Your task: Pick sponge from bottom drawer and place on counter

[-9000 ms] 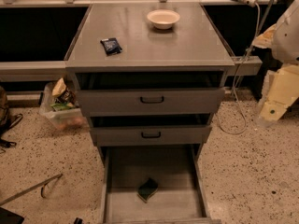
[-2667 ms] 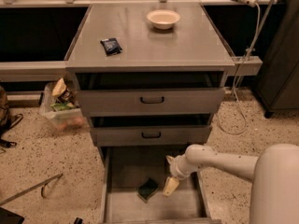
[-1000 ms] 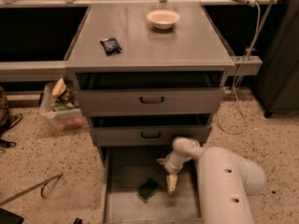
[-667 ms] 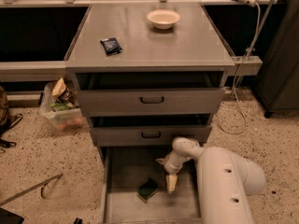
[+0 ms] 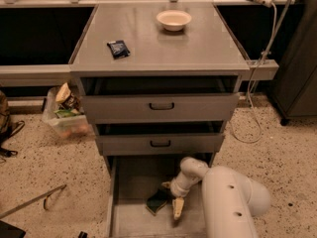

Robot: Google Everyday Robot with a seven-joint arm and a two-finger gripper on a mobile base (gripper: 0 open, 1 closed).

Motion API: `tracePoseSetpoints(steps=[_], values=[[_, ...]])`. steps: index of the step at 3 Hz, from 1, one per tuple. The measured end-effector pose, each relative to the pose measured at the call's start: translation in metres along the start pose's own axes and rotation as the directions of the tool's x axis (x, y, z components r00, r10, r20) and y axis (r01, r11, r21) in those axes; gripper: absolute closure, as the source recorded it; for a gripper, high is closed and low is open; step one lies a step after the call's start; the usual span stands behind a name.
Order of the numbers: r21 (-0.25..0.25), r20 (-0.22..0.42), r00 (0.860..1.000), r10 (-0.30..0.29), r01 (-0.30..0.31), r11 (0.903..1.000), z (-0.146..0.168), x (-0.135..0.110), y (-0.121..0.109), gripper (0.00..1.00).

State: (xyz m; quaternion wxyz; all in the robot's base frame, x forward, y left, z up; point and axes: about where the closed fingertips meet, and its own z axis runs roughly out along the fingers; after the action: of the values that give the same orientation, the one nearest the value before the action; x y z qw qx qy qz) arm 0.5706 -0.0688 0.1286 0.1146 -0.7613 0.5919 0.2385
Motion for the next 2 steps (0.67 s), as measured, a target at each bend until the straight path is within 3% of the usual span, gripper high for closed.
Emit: tracePoseSetpoints(steps=[1,2], values=[[-0.061,0.051,0.999,-0.003,0.006,0.9982,0.0371,0.0006,0.002,0.0],[-0.061,0.048,0.999,-0.009,0.012,0.998,0.0383,-0.0053,0.0018,0.0]])
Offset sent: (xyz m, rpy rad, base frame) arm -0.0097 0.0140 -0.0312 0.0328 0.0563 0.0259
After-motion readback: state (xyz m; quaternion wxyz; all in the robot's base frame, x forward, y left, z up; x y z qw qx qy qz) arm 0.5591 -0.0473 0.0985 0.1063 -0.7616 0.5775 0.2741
